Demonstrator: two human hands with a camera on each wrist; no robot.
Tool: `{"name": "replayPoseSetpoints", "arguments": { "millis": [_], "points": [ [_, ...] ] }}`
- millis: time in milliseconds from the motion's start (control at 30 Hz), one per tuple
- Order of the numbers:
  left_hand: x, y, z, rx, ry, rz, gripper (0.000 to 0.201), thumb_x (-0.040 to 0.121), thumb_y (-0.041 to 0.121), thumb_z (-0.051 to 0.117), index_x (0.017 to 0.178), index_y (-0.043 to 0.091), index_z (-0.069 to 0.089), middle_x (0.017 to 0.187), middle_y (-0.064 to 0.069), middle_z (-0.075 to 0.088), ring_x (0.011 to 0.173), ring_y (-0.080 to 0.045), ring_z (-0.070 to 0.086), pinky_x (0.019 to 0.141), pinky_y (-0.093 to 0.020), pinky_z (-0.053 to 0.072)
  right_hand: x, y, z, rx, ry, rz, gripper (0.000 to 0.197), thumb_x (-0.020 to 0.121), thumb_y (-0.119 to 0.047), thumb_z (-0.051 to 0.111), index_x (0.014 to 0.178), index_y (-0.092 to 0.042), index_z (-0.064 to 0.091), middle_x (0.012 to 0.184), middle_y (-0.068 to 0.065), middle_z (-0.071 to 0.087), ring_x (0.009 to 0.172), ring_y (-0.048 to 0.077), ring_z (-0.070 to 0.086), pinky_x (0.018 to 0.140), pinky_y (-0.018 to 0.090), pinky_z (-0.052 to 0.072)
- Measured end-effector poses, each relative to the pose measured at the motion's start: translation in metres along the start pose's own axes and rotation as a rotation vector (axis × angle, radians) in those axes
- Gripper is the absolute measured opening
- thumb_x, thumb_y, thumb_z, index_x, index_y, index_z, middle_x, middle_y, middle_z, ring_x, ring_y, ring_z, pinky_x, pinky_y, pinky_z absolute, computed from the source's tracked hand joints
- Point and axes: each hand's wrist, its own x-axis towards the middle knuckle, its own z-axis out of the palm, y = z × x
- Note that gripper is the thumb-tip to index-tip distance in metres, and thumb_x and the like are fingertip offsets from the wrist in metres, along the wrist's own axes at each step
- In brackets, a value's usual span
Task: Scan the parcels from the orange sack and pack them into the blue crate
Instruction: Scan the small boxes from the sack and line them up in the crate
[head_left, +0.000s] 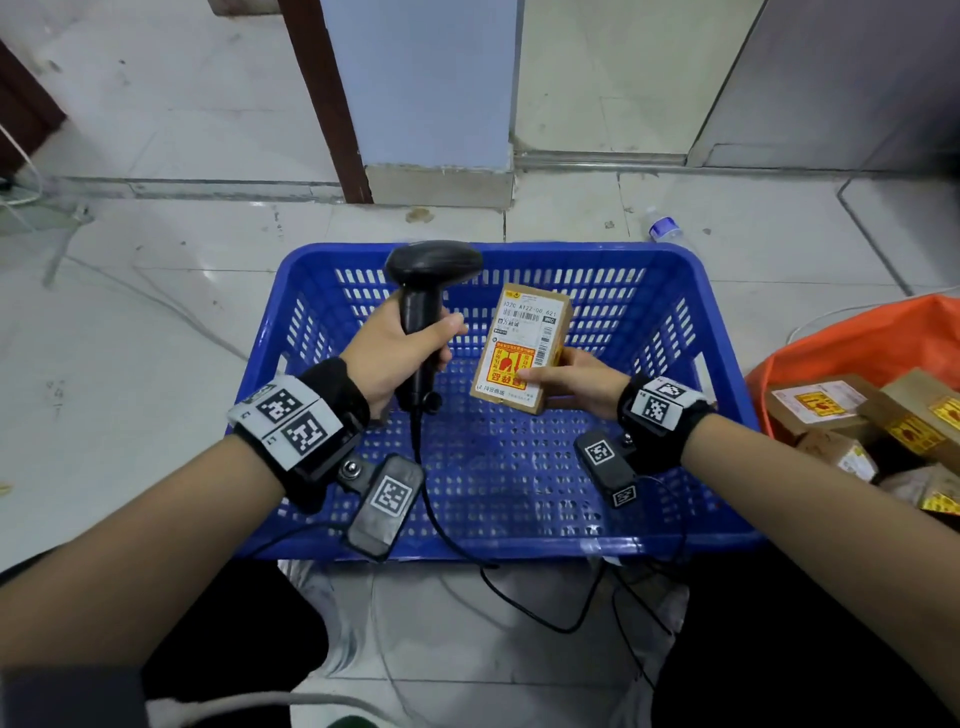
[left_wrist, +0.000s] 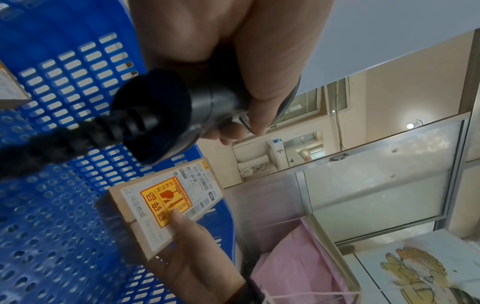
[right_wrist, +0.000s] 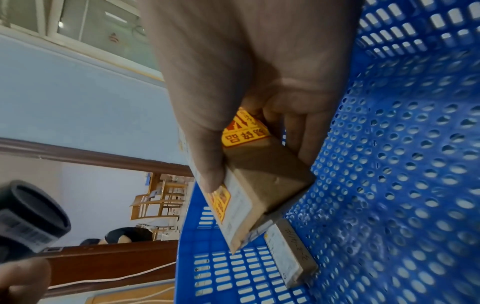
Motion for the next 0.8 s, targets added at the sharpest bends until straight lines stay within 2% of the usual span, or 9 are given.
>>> {"name": "replayPoseSetpoints", "arguments": {
  "millis": [33, 100, 167, 267, 333, 400, 600, 667, 800],
  "points": [
    [-0.002, 0.0, 0.002, 0.01, -0.005, -0.001, 0.028, 0.094, 0.016, 0.06, 0.11, -0.006, 0.054, 0.09, -0.011, 0.066, 0.057, -0.007, 0.055, 0.057, -0.022, 0.05, 0.0, 0.001, 0.002, -0.01, -0.002, 0.003, 0.045, 0.084, -0.014, 0.074, 0.126, -0.01, 0.058, 0.119, 0.008, 0.07, 0.108, 0.025, 0.067, 0.097, 0.045, 0.052],
    [-0.005, -0.003, 0.007, 0.034, -0.02, -0.015, 0.03, 0.095, 0.018, 0.058, 0.11, -0.008, 0.055, 0.069, 0.003, 0.065, 0.054, -0.006, 0.054, 0.055, -0.02, 0.048, -0.001, 0.004, 0.004, -0.012, -0.009, 0.015, 0.047, 0.083, -0.012, 0.075, 0.127, -0.008, 0.058, 0.119, 0.008, 0.07, 0.109, 0.026, 0.067, 0.097, 0.046, 0.052],
    [-0.01, -0.007, 0.01, 0.049, -0.032, -0.031, 0.028, 0.095, 0.017, 0.057, 0.108, -0.007, 0.055, 0.06, 0.008, 0.063, 0.052, -0.005, 0.054, 0.055, -0.019, 0.048, -0.002, 0.004, 0.006, -0.014, -0.012, 0.016, 0.044, 0.083, -0.01, 0.074, 0.124, -0.008, 0.058, 0.119, 0.009, 0.069, 0.109, 0.027, 0.066, 0.096, 0.045, 0.053],
    [-0.014, -0.015, 0.013, 0.073, -0.068, -0.036, 0.019, 0.095, 0.018, 0.059, 0.102, 0.001, 0.055, 0.075, 0.002, 0.065, 0.056, -0.007, 0.056, 0.061, -0.027, 0.049, 0.0, 0.004, 0.005, -0.008, 0.003, 0.013, 0.037, 0.083, -0.009, 0.074, 0.116, -0.013, 0.058, 0.118, 0.01, 0.069, 0.109, 0.028, 0.066, 0.095, 0.044, 0.053],
    [-0.016, -0.019, 0.013, 0.092, -0.083, -0.052, 0.015, 0.094, 0.018, 0.059, 0.098, 0.004, 0.055, 0.079, -0.002, 0.064, 0.058, -0.009, 0.056, 0.064, -0.03, 0.049, 0.002, 0.004, 0.004, 0.016, 0.045, 0.015, 0.05, 0.079, -0.009, 0.078, 0.12, -0.014, 0.05, 0.119, 0.01, 0.067, 0.109, 0.029, 0.066, 0.096, 0.048, 0.052],
    [-0.016, -0.02, 0.014, 0.113, -0.094, -0.069, 0.015, 0.094, 0.019, 0.059, 0.097, 0.004, 0.055, 0.076, -0.002, 0.063, 0.058, -0.01, 0.056, 0.064, -0.03, 0.049, 0.005, 0.006, 0.002, 0.026, 0.066, 0.017, 0.061, 0.077, -0.008, 0.08, 0.127, -0.013, 0.044, 0.119, 0.01, 0.066, 0.109, 0.029, 0.066, 0.097, 0.051, 0.051],
    [-0.018, -0.02, 0.018, 0.111, -0.11, -0.096, 0.012, 0.094, 0.02, 0.059, 0.096, 0.008, 0.055, 0.07, 0.001, 0.062, 0.059, -0.01, 0.057, 0.063, -0.026, 0.049, 0.01, 0.011, -0.001, 0.024, 0.067, 0.016, 0.073, 0.074, -0.007, 0.081, 0.135, -0.011, 0.04, 0.121, 0.01, 0.066, 0.107, 0.029, 0.066, 0.094, 0.051, 0.053],
    [-0.02, -0.018, 0.02, 0.11, -0.124, -0.093, 0.008, 0.095, 0.019, 0.058, 0.091, 0.012, 0.055, 0.07, 0.001, 0.062, 0.058, -0.008, 0.057, 0.062, -0.024, 0.049, 0.01, 0.011, -0.002, 0.022, 0.076, 0.021, 0.075, 0.074, -0.009, 0.082, 0.135, -0.012, 0.039, 0.121, 0.01, 0.065, 0.107, 0.028, 0.066, 0.093, 0.049, 0.054],
    [-0.023, -0.015, 0.022, 0.101, -0.131, -0.086, 0.007, 0.095, 0.018, 0.057, 0.092, 0.013, 0.054, 0.071, 0.003, 0.062, 0.057, -0.006, 0.057, 0.06, -0.02, 0.049, 0.013, 0.012, -0.004, 0.029, 0.077, 0.022, 0.077, 0.073, -0.01, 0.082, 0.136, -0.012, 0.038, 0.122, 0.01, 0.065, 0.108, 0.029, 0.066, 0.093, 0.048, 0.054]
  ]
}}
